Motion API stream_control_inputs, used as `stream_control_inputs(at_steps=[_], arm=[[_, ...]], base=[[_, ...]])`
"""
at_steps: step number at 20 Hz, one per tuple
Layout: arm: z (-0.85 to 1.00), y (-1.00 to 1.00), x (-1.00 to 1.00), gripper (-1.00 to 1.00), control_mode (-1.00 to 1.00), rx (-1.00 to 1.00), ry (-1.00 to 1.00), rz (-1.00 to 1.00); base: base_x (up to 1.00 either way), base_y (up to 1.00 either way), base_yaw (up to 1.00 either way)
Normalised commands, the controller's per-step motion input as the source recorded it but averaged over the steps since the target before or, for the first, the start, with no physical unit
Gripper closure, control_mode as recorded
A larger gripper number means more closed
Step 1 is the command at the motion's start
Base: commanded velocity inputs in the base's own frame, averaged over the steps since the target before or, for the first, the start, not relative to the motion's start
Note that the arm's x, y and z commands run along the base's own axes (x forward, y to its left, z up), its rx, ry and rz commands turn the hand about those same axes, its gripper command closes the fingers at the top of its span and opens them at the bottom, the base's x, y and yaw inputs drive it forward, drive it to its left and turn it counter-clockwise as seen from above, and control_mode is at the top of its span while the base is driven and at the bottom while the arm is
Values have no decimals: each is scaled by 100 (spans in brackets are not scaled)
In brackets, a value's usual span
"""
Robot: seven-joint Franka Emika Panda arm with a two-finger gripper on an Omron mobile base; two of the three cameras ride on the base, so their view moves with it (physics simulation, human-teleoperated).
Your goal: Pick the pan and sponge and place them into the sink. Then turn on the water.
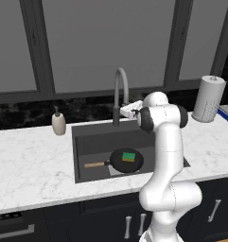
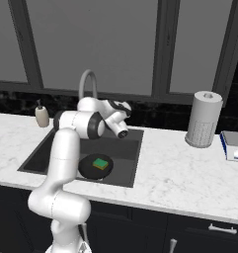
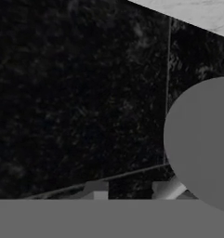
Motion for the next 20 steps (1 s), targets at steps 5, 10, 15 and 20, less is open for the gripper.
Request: stream_control_inputs(at_steps=[5, 10, 15, 20], arm=[[-36, -15, 37, 100, -100, 10, -7, -1], [-45, -20, 37, 100, -100, 14, -4, -3], [-58, -28, 49, 100, -100, 12, -4, -6], [-74, -47, 59, 100, -100, 10, 0, -10]], base=[[0, 0, 0], [0, 0, 0], [0, 0, 0], [0, 0, 0]])
